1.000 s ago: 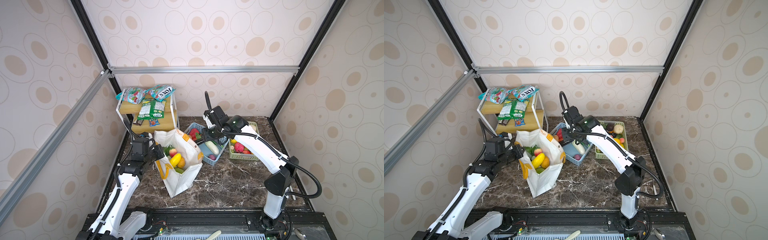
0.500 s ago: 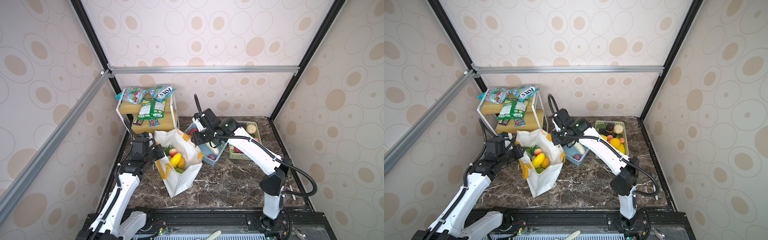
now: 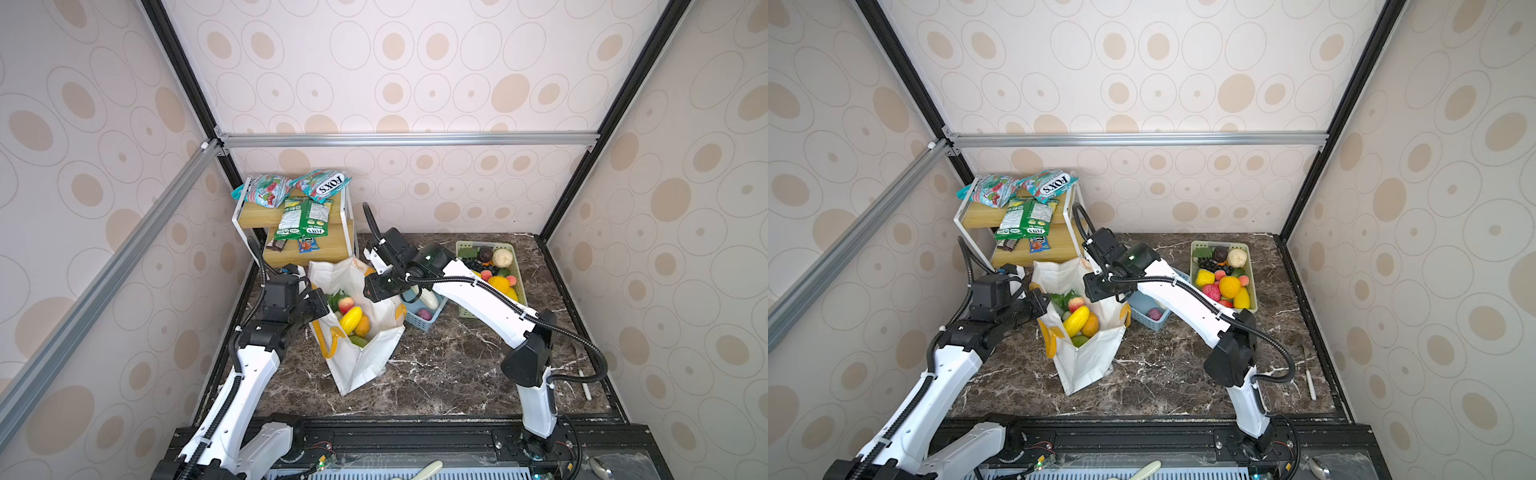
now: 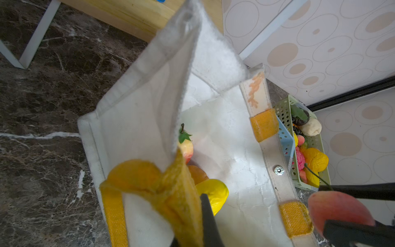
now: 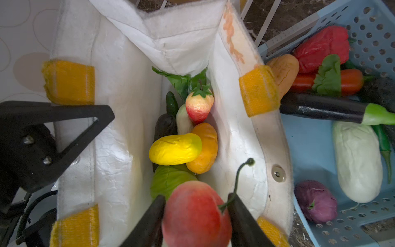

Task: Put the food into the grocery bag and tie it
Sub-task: 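Carry the peach over the tote bag opening with the right gripper, then lower the peach into the tote bag and open the right gripper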

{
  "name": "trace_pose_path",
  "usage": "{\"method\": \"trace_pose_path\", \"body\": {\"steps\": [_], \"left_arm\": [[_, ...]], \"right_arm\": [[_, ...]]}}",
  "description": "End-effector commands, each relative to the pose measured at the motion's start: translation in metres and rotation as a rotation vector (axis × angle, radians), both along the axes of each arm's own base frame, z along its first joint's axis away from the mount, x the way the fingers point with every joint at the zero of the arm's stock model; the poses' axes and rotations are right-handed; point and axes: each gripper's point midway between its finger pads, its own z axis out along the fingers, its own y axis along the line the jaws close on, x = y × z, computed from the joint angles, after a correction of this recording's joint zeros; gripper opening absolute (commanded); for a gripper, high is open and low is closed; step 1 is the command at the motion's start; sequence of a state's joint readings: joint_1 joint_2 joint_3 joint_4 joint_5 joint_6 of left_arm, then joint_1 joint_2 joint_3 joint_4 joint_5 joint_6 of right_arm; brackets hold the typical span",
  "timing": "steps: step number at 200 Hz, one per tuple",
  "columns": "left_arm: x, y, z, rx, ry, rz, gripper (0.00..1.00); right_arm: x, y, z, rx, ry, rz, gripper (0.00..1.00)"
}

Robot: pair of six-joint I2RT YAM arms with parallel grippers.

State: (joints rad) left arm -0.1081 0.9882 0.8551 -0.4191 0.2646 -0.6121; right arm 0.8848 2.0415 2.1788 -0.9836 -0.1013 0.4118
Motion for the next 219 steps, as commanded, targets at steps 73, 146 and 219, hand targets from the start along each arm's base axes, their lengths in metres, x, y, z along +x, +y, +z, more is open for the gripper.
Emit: {"method": "trace_pose_path", "body": {"steps": [73,146,219], "left_arm": [[0.011,0.000,0.033,0.002,-0.106,-0.012,0.00],[0.010,-0.001,0.033,-0.004,-0.105,-0.010,0.00],[0.007,-0.001,0.028,-0.017,-0.096,-0.008,0.00]], "right_arm": [[-0.013,0.025,-0.038,-0.036,0.070,0.057,0.48],[-0.019,0.041,-0.068,-0.057,0.109,0.107,0.49],[-0.024,0.049,-0.098,-0.082,0.159,0.140,0.48]]}}
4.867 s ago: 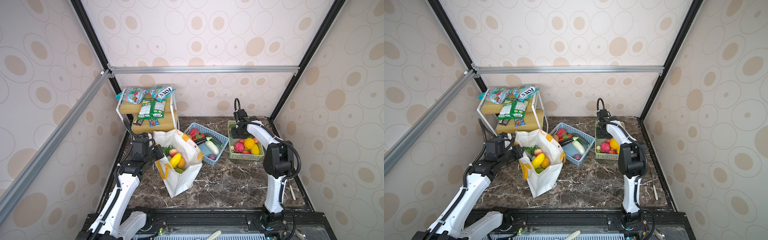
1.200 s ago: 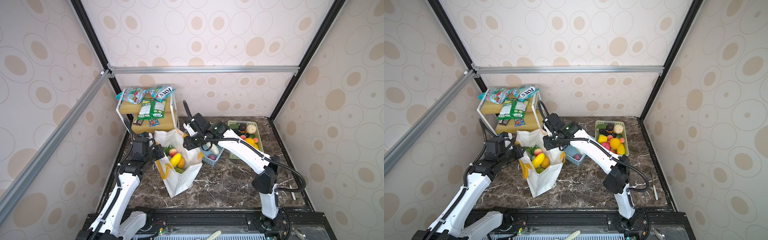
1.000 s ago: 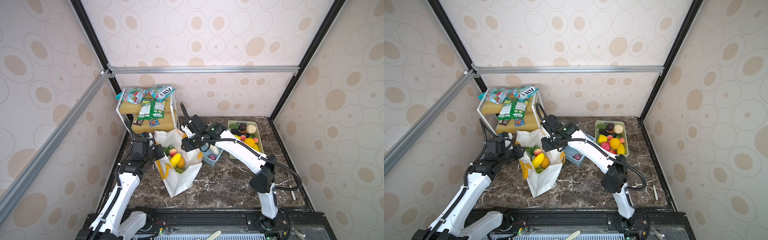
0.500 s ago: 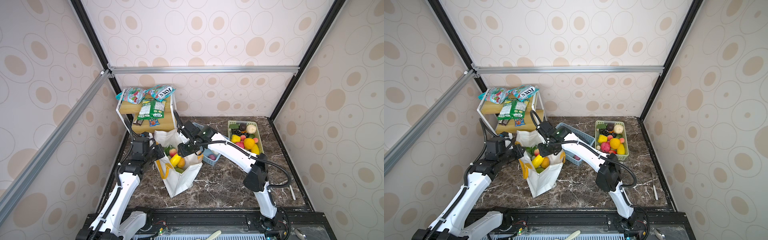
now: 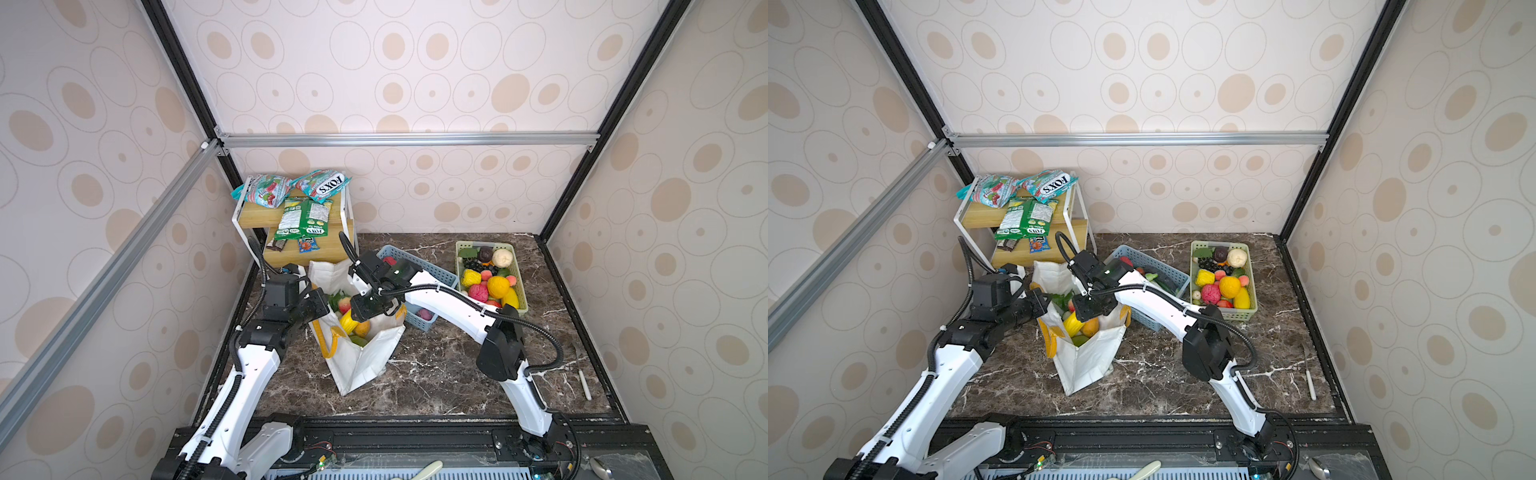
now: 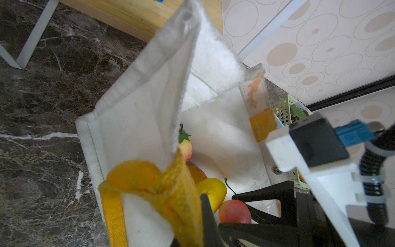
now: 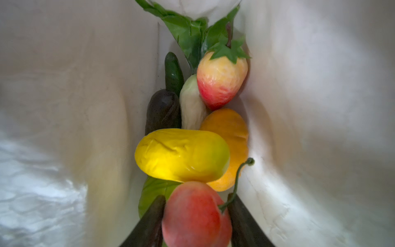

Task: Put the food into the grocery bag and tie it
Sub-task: 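Lower the peach into the tote bag and open the right gripper, then raise the right gripper out of the bag toward the baskets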

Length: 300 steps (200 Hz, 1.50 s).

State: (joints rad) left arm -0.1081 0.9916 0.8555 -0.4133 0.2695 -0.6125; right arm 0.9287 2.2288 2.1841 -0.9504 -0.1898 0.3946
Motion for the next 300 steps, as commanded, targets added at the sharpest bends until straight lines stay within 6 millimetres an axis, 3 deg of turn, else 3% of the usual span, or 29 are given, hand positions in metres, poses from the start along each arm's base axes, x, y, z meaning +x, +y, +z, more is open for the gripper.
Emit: {"method": "trace_pose_path", "body": {"steps": [1,200,254,300], "left_arm": [[0.005,0.000,0.028,-0.014,-0.094,-0.004,0.00],[0.002,0.001,0.024,-0.017,-0.090,0.003,0.00],[0.002,0.001,0.023,-0.013,-0.089,0.002,0.00],[0.002,0.001,0.023,-0.010,-0.089,0.004,0.00]], "right_arm": [[-0.007,0.009,-0.010,-0.005,0.018,0.037,0.48],[-0.024,0.011,-0.084,-0.099,0.140,0.076,0.51],[-0.024,0.007,-0.084,-0.110,0.137,0.065,0.59],[-0.020,0.007,-0.056,-0.082,0.087,0.069,0.65]]}}
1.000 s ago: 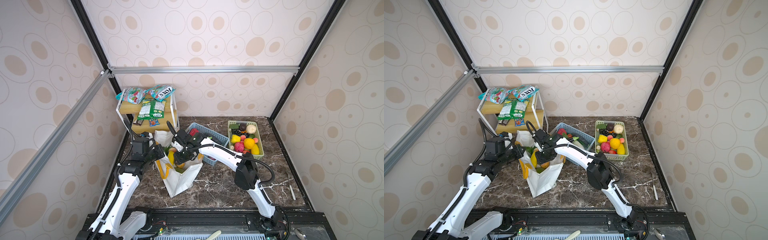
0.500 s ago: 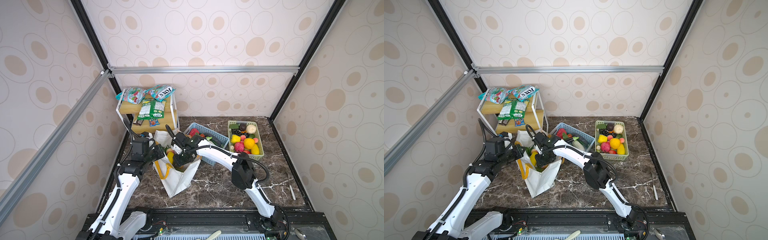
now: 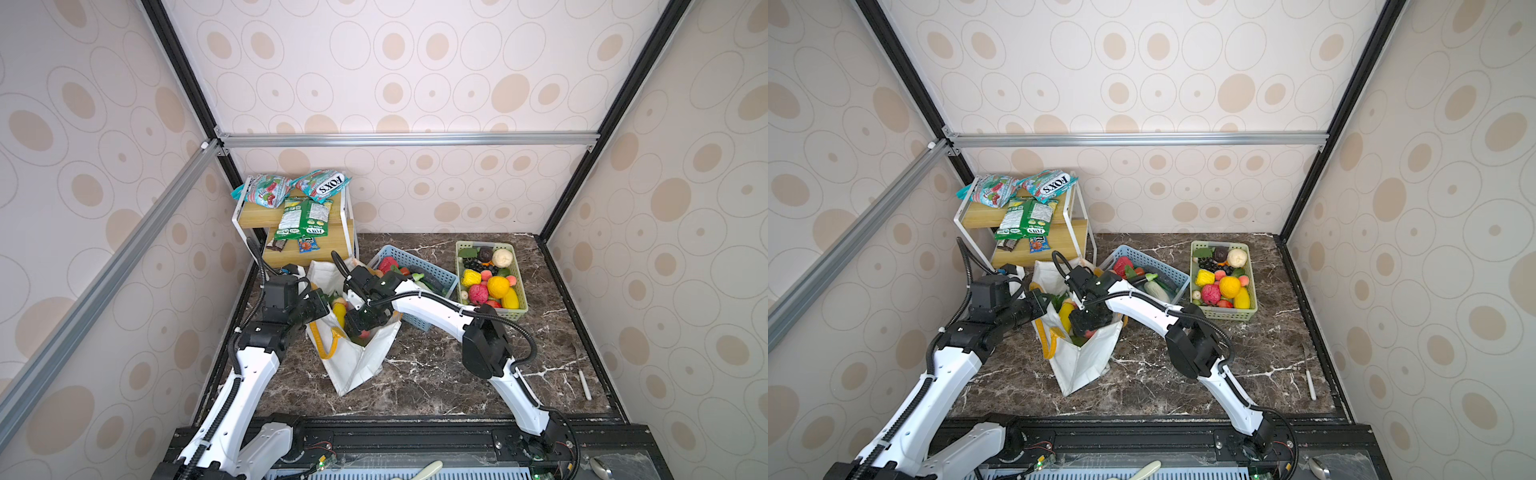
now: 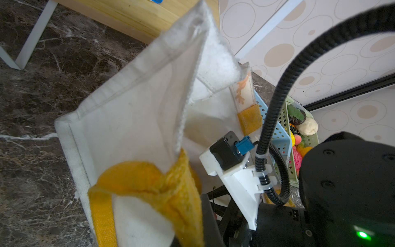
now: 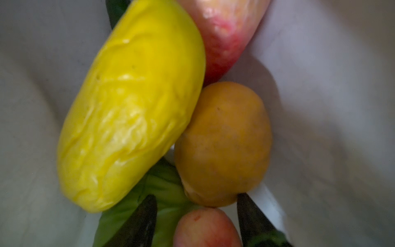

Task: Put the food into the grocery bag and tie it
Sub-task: 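Raise the right gripper out of the bag toward the baskets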

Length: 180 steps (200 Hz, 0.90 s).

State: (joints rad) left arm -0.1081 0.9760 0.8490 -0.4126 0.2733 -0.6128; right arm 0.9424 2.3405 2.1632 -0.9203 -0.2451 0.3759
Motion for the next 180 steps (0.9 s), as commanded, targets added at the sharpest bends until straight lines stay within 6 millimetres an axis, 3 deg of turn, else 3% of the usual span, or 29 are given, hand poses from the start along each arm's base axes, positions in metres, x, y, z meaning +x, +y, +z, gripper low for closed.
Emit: {"method": "trace_pose_path", "body": {"steps": [1,116,180], "left_arm": [[0.005,0.002,0.021,-0.007,-0.079,0.008,0.00],[0.006,0.002,0.022,-0.002,-0.079,0.005,0.00],[0.007,0.002,0.023,-0.002,-0.082,0.003,0.00]], "right_arm": [[-0.008,-0.005,0.006,-0.026,-0.007,0.017,0.65],[0.019,-0.031,0.096,0.068,-0.147,-0.031,0.70],[0.055,-0.070,0.142,0.083,-0.268,-0.146,0.67]]}}
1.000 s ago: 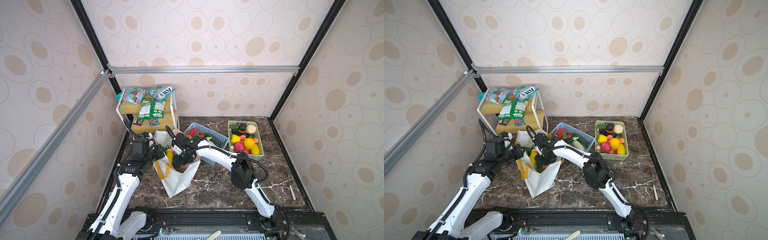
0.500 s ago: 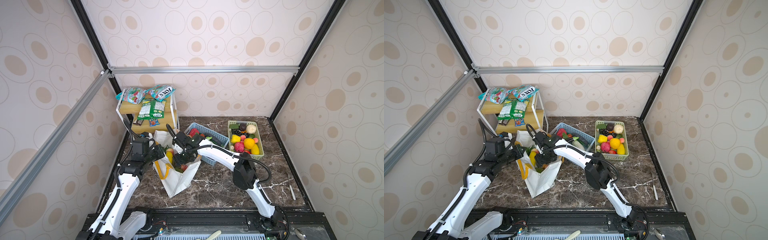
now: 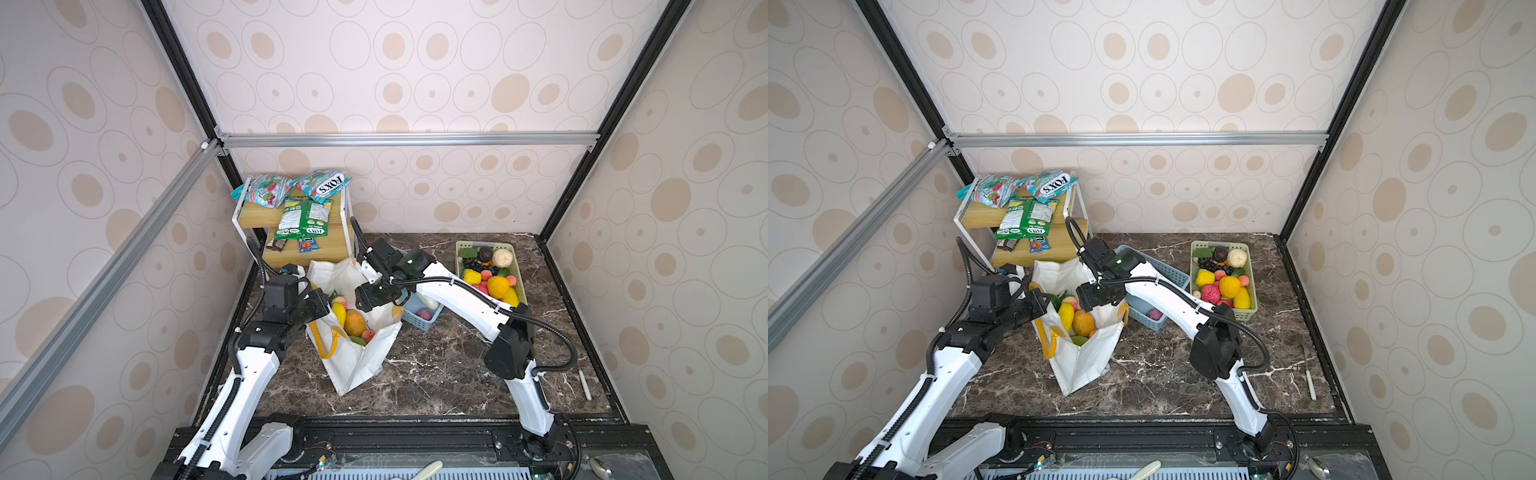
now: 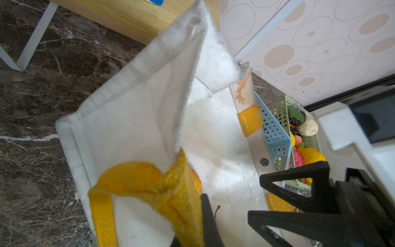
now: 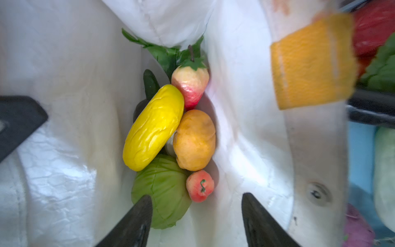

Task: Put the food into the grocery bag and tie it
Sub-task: 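Raise the right gripper out of the bag toward the baskets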

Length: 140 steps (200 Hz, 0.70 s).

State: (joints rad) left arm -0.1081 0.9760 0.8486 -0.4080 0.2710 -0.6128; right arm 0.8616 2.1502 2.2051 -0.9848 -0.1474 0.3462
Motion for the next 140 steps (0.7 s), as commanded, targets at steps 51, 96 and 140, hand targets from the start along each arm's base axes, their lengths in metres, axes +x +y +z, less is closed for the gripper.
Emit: {"method": "trace_pose_path", "body": {"steps": [51,96,140], "left_arm": [[0.008,0.001,0.024,-0.006,-0.082,0.002,0.00],[0.007,0.001,0.025,-0.007,-0.085,0.003,0.00],[0.007,0.001,0.024,-0.008,-0.084,0.004,0.00]], "right_arm": [[0.040,-0.068,0.032,-0.039,-0.074,-0.132,0.56],[0.054,-0.097,0.016,-0.083,-0.047,-0.194,0.50],[0.053,-0.105,0.004,-0.073,-0.024,-0.191,0.52]]}}
